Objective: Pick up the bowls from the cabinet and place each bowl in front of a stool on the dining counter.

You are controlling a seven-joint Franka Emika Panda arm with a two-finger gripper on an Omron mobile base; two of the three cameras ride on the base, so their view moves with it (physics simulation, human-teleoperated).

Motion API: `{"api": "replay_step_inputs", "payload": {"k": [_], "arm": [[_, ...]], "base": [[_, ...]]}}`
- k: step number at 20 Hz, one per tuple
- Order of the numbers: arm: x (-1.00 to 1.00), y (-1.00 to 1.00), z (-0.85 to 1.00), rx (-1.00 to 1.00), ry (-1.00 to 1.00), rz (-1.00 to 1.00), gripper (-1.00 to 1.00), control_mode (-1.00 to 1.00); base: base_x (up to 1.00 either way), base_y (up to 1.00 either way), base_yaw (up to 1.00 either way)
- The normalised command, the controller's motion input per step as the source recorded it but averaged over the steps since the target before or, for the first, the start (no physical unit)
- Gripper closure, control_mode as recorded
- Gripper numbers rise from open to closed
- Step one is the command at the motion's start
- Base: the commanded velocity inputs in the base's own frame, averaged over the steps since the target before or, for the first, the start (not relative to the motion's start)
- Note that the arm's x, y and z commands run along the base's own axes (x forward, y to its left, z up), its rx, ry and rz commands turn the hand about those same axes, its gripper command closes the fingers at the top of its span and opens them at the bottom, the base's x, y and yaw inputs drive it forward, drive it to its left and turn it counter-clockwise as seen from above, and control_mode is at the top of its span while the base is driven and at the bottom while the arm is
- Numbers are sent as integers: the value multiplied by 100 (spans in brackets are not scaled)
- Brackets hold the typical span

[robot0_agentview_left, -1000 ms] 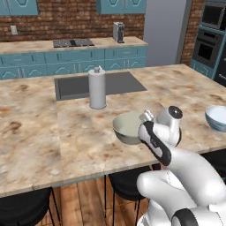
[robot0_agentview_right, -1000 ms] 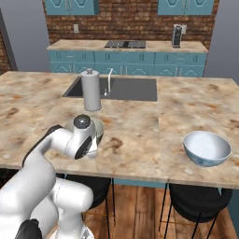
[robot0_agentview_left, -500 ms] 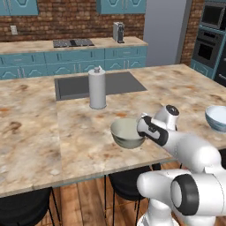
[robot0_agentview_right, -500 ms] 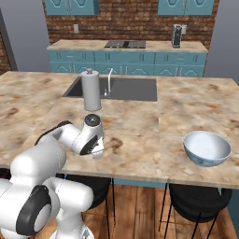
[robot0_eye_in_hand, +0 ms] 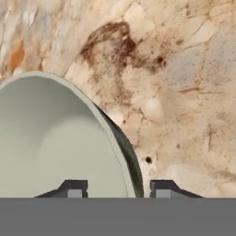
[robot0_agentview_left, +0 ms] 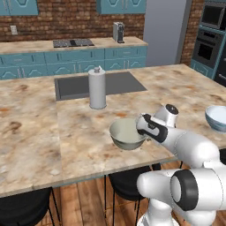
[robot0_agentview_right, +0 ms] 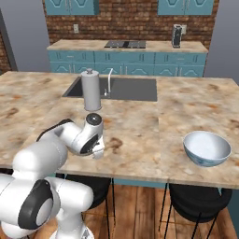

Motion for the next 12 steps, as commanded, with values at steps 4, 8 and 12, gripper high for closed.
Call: {"api": "replay_step_inputs", "payload": {"k": [4,8,12], "arm": [[-14,-2,54,-11,0,0,-100,-100],[-75,-1,91,-5,-16,9,-100,-100],[-100,3,15,0,-66,16,-100,-100]], "base": [[0,0,0],[0,0,0],[0,0,0]]}}
